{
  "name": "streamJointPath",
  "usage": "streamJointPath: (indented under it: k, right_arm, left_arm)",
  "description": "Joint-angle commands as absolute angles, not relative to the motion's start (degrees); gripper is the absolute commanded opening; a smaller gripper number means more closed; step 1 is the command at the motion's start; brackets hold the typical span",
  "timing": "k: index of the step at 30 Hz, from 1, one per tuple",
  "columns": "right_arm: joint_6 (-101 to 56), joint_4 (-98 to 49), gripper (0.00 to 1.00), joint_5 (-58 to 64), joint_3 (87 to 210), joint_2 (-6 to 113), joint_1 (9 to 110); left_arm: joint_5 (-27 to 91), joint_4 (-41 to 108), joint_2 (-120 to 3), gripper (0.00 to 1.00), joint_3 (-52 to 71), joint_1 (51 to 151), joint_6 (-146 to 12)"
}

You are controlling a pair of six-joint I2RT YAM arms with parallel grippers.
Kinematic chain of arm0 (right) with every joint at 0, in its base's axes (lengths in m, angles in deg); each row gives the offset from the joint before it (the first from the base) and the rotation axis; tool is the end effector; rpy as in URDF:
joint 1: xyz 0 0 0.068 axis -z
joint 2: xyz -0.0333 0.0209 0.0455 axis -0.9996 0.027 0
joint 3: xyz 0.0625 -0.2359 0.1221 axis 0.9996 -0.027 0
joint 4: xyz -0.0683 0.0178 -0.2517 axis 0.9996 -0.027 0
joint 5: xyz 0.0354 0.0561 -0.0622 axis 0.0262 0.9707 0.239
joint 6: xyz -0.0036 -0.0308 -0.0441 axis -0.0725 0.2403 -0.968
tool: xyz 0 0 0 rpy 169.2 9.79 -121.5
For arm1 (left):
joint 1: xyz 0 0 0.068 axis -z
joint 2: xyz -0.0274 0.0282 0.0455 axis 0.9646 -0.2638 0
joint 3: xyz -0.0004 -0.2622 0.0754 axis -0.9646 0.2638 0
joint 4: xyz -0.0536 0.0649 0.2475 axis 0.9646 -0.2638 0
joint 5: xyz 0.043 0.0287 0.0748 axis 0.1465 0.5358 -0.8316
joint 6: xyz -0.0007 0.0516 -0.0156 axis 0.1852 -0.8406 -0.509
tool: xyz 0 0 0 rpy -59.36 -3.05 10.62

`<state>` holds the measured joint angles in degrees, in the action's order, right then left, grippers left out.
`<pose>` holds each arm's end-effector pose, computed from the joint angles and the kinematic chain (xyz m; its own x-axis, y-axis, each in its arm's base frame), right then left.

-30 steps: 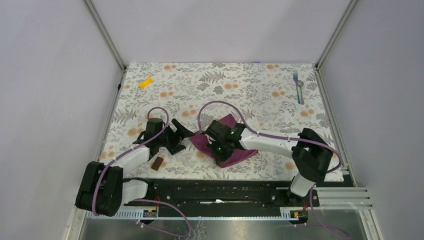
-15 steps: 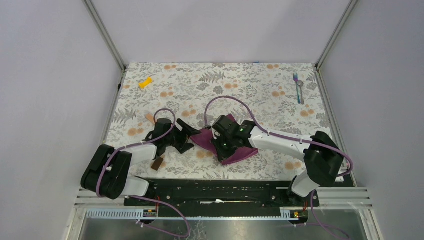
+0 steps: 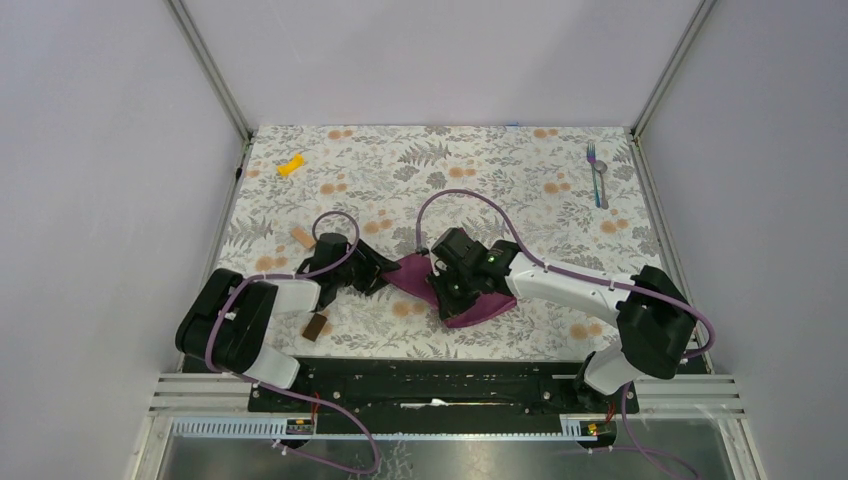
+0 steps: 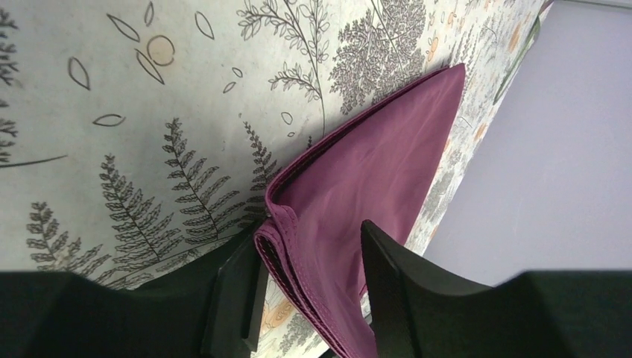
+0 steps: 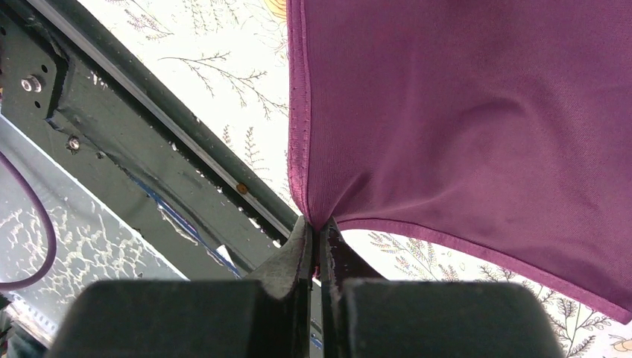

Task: Fold the napkin into a case and place the utensils inside
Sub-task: Pick up the lower triangle-folded napkin from the center of the board, then fold the lower triangle-folded napkin at the center of the board.

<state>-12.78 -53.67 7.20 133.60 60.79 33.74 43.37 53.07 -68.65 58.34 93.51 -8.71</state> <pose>0.1772 0.2626 0.2270 -0.7134 -0.5183 -0.4717 -0.6863 0.6529 0.3205 0.2316 -0.0915 0.1196 -0.7247 -0.6866 -0.0582 -0.3848 0.4733 -0.7924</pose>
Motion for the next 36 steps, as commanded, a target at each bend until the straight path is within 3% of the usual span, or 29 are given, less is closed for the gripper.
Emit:
streamJointPath:
  k: [1,11,18,23,36]
  right_arm:
    - [-12.95,-52.41,0.0,9.02,133.08,59.23,34.27]
    - [-14.11,-46.93,0.0,15.01,132.12,63.63,30.59]
    - [-7.94,-35.17,0.0,23.78,129.34,65.97,27.97]
    - [-0.15,-21.81,0.0,31.44,121.58,64.96,32.27]
    - [4.56,-11.14,0.0,38.45,107.64,62.52,41.89]
  left_arm:
    - [37.79,47.96,-69.88,0.5,56.87,93.51,-14.76]
    - [31.99,31.11,-62.46,0.02,50.3,89.74,-26.68]
    - [26.15,17.12,-54.53,0.04,46.29,87.71,-31.69]
    - [20.74,10.71,-54.83,0.06,41.3,90.55,-30.08]
    - [6.32,1.42,-71.67,0.07,23.17,103.15,-24.84]
